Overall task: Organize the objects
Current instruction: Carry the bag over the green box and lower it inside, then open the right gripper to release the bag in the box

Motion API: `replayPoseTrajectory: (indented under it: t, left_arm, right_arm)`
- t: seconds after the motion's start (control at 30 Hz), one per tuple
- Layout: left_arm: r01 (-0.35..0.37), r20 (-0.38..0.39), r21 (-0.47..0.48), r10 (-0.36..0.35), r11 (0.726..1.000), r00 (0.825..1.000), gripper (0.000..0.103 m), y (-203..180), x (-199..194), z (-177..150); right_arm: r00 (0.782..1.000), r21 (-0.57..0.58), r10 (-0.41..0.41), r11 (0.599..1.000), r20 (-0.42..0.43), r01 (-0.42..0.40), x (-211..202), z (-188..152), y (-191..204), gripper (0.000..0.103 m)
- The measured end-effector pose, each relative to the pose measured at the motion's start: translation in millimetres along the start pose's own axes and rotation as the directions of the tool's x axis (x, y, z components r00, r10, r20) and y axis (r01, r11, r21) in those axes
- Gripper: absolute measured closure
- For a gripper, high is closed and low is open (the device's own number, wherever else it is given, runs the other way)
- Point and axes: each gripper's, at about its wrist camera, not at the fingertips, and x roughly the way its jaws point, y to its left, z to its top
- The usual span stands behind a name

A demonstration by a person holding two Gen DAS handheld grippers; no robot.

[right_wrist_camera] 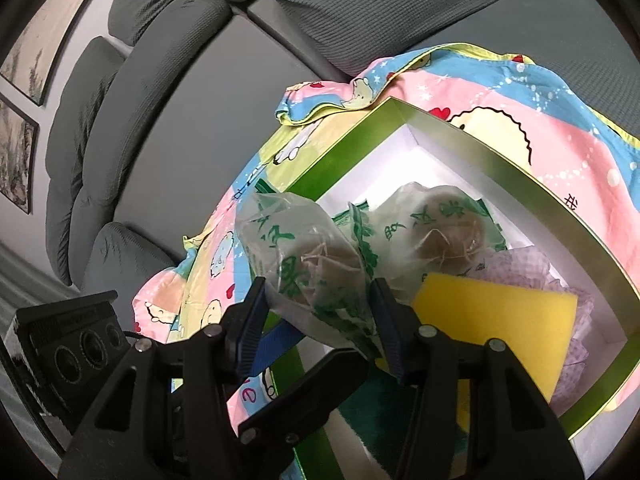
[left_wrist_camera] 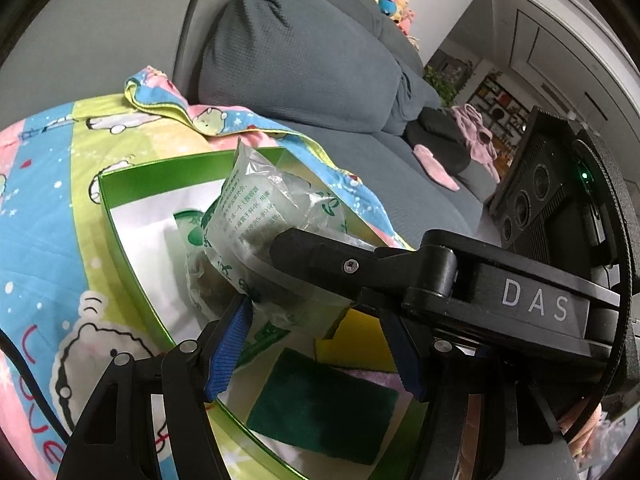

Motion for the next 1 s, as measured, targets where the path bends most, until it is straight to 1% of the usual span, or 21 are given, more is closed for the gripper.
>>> replayPoseTrajectory:
  t: [0.1,0.37,0.9,1.0]
  left_arm:
    - [0.019,0.0,-0.007,-0.019,1.0,1.0,0.037,0.3,1.2,-0.4]
    - [0.016,-0.007,-0.021,-0.016,1.0,1.0,0.037,1.5,4.4,-1.9]
    - [0.02,0.0,-0.044,-0.02,0.999,1.0,0.037,4.3,3.1,-1.6]
    - [0.033,-0.002,-0.049,-0.033,0.998,0.999,0.037,3.2,1.6,-2.0]
  right_arm:
    - [1.0,0.013,0.005,1.0,-0.005,-0.005,0.0,0.6,-1.8,0.052]
    - [1.0,0.02,-0.022,1.0,0.004,0.022,1.5,1.9,-3.7,0.052]
    - [1.0,0.057,-0.012,0.998,0.009,0.012,2.9,2.5,-5.9,0.049]
    - [1.0,0.057,-0.013,0.998,0.01,0.013,2.9,3.0,-5.9,0.049]
